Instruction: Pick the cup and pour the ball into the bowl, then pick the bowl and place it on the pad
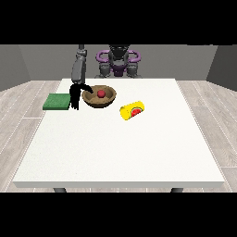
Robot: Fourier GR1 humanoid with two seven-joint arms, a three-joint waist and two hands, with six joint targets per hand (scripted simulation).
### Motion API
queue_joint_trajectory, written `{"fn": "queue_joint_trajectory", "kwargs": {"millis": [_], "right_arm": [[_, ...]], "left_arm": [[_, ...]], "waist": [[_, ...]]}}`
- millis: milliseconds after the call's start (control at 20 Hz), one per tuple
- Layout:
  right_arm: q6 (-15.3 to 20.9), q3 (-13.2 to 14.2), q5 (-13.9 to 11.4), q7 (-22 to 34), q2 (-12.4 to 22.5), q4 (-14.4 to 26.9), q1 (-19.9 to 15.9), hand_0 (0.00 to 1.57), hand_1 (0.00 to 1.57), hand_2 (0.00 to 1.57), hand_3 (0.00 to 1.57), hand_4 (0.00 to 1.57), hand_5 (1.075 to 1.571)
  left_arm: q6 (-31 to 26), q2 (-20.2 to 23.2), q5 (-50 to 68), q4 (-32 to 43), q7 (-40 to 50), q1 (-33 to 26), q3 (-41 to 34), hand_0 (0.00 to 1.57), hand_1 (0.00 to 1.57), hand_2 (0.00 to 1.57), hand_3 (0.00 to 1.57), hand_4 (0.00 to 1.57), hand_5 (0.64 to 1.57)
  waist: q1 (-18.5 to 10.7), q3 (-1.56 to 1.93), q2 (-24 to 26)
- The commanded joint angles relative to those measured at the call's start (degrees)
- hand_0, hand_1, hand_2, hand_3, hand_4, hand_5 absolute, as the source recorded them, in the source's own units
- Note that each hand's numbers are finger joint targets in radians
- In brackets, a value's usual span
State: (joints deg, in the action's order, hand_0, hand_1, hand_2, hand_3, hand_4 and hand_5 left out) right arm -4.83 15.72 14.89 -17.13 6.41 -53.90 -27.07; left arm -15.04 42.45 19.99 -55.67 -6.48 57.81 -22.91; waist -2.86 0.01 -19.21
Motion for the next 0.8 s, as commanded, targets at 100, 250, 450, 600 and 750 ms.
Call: {"fn": "queue_joint_trajectory", "kwargs": {"millis": [100,250,450,600,750], "right_arm": [[0.54,1.52,-0.42,-6.80,-0.54,8.98,-3.11,0.00,0.00,0.00,0.00,0.34,1.570],[-1.01,0.99,0.16,-3.97,0.65,8.35,-3.82,0.00,0.00,0.00,0.00,0.31,1.567],[1.60,0.84,-0.25,-2.69,0.06,8.83,-6.09,0.00,0.00,0.00,0.00,0.31,1.568],[5.61,-0.42,-2.12,-5.10,-3.42,9.11,-6.09,0.00,0.00,0.00,0.00,0.40,1.570],[11.13,-2.34,-3.10,-3.20,-6.14,8.87,-7.08,0.00,0.00,0.00,0.00,0.44,1.570]], "left_arm": [[0.62,-0.68,1.22,-3.50,1.32,0.72,0.58,0.00,0.00,0.00,0.00,0.04,1.525],[0.49,3.19,1.55,-0.56,1.57,2.54,-1.70,0.00,0.00,0.00,0.00,0.00,1.529],[-1.12,3.00,2.39,-0.84,4.10,3.57,-0.24,0.00,0.00,0.00,0.00,0.00,1.532],[0.13,0.36,2.39,-2.62,2.09,3.45,0.32,0.00,0.00,0.00,0.00,0.00,1.541],[-0.43,1.23,2.18,-1.78,5.04,5.56,1.65,0.00,0.00,0.00,0.00,0.00,1.533]], "waist": [[-1.77,0.07,-2.45],[0.22,0.04,-3.01],[-1.16,0.03,-2.15],[-3.34,0.02,-2.96],[-4.75,0.02,-1.61]]}}
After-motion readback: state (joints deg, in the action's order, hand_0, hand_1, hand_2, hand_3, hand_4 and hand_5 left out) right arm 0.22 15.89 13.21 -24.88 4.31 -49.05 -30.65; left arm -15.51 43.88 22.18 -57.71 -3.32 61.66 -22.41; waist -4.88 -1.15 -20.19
